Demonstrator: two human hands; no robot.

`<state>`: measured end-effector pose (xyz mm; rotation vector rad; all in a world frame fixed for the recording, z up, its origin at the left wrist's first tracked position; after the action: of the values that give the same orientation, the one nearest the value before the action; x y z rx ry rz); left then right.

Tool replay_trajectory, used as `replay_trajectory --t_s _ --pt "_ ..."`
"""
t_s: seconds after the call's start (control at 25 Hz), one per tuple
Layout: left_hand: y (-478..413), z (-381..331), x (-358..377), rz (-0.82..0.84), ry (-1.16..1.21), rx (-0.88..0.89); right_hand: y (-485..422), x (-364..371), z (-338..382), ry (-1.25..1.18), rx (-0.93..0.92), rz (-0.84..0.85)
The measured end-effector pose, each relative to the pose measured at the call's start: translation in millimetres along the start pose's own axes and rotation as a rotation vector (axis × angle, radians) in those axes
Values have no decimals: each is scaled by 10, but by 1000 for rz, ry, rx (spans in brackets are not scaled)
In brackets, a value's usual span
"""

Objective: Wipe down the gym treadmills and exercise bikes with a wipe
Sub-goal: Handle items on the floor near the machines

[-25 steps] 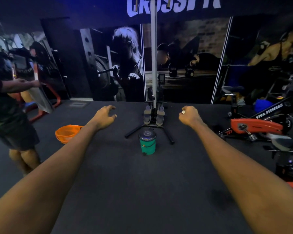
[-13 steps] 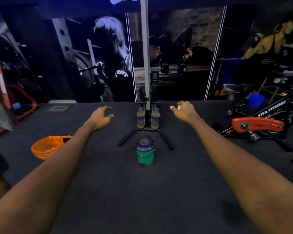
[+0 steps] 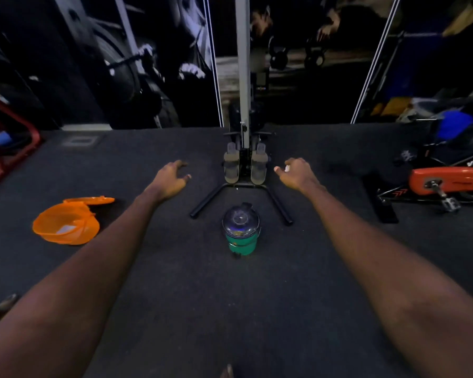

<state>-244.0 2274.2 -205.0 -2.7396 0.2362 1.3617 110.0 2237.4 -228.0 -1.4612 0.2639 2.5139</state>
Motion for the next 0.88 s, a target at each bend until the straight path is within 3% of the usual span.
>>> replay_trajectory --t_s 0.48,0.88 --pt "-2224 1315 1957 315 123 -255 -1824 2201 -660 92 299 296" --pt "-3210 2766 3713 387 82 -494 -2584 3998 -1356 18 438 460"
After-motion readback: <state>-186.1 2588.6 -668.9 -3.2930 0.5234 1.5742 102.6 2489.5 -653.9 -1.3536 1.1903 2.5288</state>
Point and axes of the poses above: each hand's wrist, its own y-axis away from the middle knuckle, its own x-axis out of the palm, z = x × y, the point moved 8 cm from there along -y, towards the middle knuckle, and after that the axes turned 8 degrees about y, right-handed, at the moved point
